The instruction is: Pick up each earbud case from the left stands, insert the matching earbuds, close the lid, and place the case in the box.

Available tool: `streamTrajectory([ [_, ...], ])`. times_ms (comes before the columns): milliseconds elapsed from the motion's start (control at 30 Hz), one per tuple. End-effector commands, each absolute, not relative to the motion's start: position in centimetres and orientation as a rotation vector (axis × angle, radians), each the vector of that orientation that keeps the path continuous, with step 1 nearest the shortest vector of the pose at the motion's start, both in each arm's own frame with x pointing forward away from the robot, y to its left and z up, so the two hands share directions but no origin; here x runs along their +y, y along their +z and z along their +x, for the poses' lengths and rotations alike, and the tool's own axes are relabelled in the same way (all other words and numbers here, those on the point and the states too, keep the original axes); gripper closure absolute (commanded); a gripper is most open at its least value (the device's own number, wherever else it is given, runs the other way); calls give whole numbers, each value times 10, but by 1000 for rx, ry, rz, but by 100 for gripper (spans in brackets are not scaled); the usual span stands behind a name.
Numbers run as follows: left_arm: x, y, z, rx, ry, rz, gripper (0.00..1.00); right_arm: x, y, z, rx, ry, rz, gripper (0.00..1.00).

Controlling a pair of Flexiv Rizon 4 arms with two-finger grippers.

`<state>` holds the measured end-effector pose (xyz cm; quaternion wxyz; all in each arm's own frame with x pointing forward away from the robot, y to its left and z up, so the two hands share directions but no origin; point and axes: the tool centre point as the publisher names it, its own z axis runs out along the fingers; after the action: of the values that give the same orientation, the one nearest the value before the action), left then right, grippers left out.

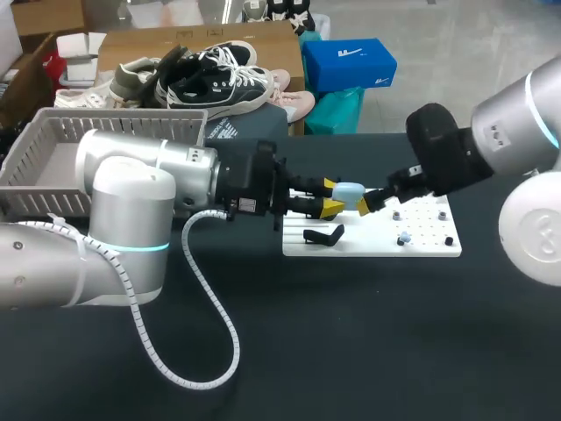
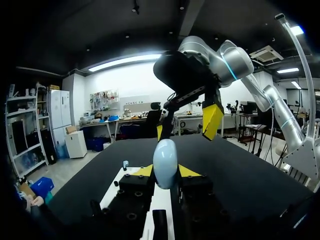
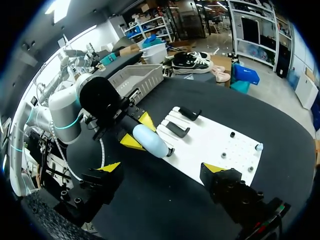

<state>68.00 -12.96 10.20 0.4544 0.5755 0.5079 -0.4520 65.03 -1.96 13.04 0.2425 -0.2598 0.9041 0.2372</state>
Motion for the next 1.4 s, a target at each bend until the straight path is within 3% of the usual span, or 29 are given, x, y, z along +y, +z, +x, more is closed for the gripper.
streamTrajectory([
  [33, -130, 101, 680, 1251, -1115, 1418, 100, -13, 128, 658, 2487, 642, -713, 0],
  [1400, -130, 101, 680, 1251, -1115, 1418, 100, -12, 118, 674, 2523, 620, -698, 0],
])
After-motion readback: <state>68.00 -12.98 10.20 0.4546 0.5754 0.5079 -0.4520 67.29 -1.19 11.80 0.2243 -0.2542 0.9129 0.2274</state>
